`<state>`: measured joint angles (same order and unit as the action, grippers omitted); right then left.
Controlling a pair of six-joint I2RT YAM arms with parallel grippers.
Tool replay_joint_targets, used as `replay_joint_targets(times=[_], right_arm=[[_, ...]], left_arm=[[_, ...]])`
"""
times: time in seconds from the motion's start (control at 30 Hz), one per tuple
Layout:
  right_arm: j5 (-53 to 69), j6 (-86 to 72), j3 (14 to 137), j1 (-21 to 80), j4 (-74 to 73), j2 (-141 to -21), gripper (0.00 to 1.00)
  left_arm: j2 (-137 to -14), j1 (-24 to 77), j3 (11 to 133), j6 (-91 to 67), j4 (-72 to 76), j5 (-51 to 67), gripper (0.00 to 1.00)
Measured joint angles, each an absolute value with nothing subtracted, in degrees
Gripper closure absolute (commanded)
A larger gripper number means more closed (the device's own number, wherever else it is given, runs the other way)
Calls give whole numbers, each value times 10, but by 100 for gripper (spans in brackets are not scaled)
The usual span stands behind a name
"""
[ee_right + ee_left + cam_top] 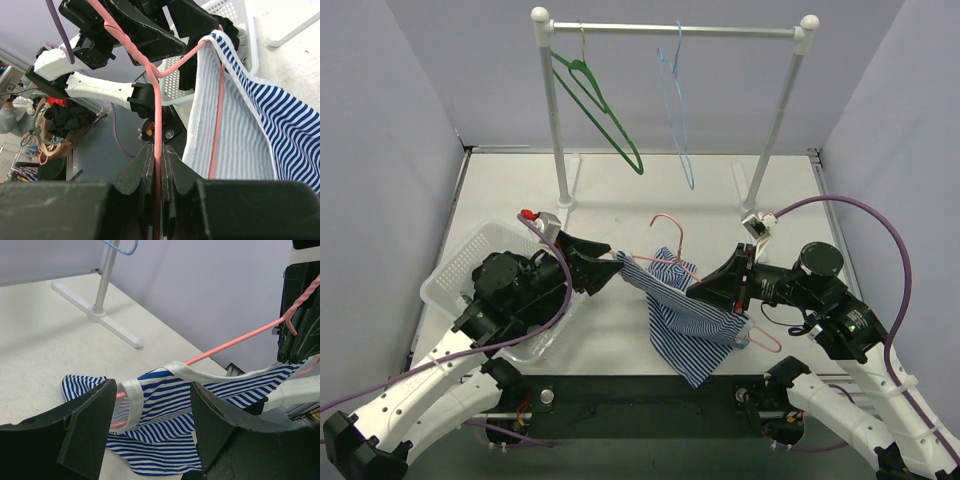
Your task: Remove the tank top from the hanger
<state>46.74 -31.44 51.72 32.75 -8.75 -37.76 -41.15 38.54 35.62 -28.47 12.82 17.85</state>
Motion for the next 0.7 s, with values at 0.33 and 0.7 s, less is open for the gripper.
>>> replay_joint_targets(times=[0.33, 0.7], right_arm=[[447, -313, 517, 335, -88, -378, 100], [432, -315, 517, 345, -81, -379, 100]], left_arm=[[-375, 385, 334, -324, 126, 170, 23], [-366, 386, 332, -370, 106, 153, 23]])
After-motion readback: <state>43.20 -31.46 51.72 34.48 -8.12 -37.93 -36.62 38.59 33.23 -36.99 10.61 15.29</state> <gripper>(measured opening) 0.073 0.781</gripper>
